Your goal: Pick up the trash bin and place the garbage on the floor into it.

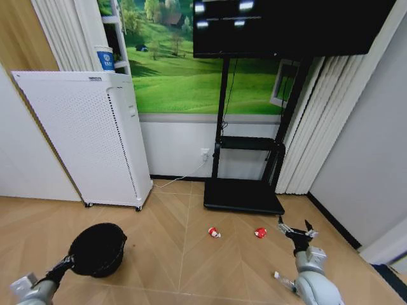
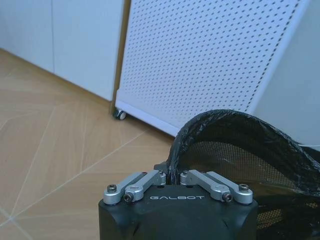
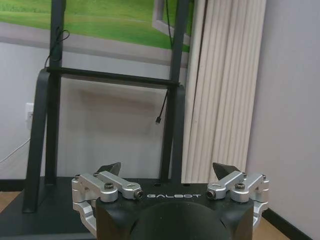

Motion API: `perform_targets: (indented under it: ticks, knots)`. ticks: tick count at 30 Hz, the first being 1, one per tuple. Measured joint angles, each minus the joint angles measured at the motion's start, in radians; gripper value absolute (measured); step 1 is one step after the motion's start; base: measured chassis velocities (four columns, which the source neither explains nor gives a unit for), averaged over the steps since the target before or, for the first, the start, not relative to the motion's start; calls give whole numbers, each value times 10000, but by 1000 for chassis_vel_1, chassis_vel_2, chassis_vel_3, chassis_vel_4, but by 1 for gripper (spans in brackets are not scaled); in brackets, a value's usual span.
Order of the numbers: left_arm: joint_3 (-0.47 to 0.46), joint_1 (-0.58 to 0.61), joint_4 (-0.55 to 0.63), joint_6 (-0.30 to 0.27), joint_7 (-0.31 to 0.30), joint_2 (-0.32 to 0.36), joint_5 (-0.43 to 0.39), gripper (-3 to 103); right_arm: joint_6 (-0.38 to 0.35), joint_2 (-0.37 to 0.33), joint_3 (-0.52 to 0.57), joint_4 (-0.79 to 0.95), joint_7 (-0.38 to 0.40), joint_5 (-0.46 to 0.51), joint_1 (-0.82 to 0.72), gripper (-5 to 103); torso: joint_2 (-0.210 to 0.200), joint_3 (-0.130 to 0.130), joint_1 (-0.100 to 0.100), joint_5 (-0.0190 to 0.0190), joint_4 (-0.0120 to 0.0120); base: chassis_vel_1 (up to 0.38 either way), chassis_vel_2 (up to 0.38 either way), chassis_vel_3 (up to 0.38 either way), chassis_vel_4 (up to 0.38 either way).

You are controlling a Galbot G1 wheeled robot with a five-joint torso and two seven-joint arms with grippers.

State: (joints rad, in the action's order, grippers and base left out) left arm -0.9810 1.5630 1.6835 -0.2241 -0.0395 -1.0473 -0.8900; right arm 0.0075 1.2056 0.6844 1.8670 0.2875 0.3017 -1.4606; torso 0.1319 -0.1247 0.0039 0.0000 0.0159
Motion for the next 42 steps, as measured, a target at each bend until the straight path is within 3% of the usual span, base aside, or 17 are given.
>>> perform_targets:
  ticks: [11, 14, 17, 20, 23, 33, 42]
  knots:
    - [59, -78, 71, 443, -174, -171, 1175, 7, 290, -75, -1459, -382, -41, -929, 176, 100, 0, -1, 0, -1, -3, 0, 0, 0, 0]
    - [53, -61, 50, 513, -179, -172, 1446, 7, 360, -461, -1892, -558, -77, -1045, 369, 100, 1, -1, 1, 1, -3, 0, 0, 0, 0]
    - [-44, -65, -31, 648, -40, -90, 1857, 7, 350, -1512, -2509, -851, -190, -1122, 928, 100, 1, -1, 1, 1, -1, 0, 0, 0, 0]
    - [-71, -68, -19, 678, -3, -77, 1903, 7, 225, -2118, -2927, -1133, -279, -1055, 1504, 100, 1, -2, 1, 0, -2, 0, 0, 0, 0]
    - [-111, -41, 63, 698, 48, -88, 2014, 7, 131, -2421, -3348, -1521, -378, -955, 2030, 100, 1, -2, 1, 0, -1, 0, 0, 0, 0]
    - [-817, 254, 634, 784, 359, 82, 2327, 7, -183, -2214, -4246, -2635, -340, -848, 3508, 100, 1, -2, 1, 2, -1, 0, 0, 0, 0]
    - [-1031, 524, 812, 853, 533, 43, 2456, 7, -291, -1740, -4463, -2735, -180, -1026, 3576, 100, 2, -2, 1, 0, -1, 0, 0, 0, 0]
